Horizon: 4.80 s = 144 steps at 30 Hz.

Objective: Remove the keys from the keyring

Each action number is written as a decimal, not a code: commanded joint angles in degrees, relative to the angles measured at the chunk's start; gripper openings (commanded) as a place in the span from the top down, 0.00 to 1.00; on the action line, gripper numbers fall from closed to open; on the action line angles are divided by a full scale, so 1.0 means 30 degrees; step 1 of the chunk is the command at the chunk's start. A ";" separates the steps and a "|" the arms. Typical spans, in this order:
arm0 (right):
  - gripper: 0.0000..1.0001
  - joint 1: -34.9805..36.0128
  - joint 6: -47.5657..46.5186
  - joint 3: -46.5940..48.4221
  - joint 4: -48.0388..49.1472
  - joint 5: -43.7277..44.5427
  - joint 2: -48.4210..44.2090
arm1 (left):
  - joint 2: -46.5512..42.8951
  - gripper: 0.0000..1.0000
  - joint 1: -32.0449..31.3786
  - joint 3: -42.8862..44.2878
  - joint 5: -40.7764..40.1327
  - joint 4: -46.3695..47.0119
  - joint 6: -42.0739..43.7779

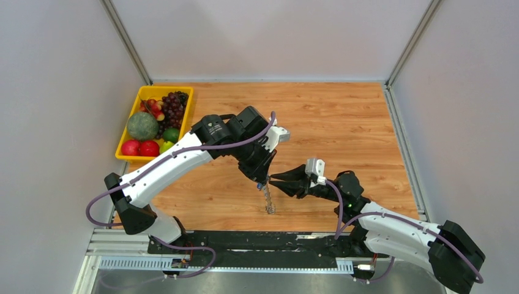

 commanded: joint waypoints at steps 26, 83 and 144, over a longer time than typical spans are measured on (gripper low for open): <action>1.00 0.0016 0.0269 0.1468 -0.0056 -0.1967 0.0007 | -0.0333 1.00 -0.0144 0.0921 -0.1172 -0.0030 0.0766; 0.68 -0.0263 -0.1134 0.3402 -0.3672 -0.5430 0.0874 | -0.0944 0.98 -0.2196 0.0975 -0.3460 -0.0648 0.5449; 1.00 0.2054 -0.6384 0.4793 -0.9209 -0.0830 -0.1231 | -0.1285 1.00 -0.2225 0.0459 -0.6037 0.2181 0.4780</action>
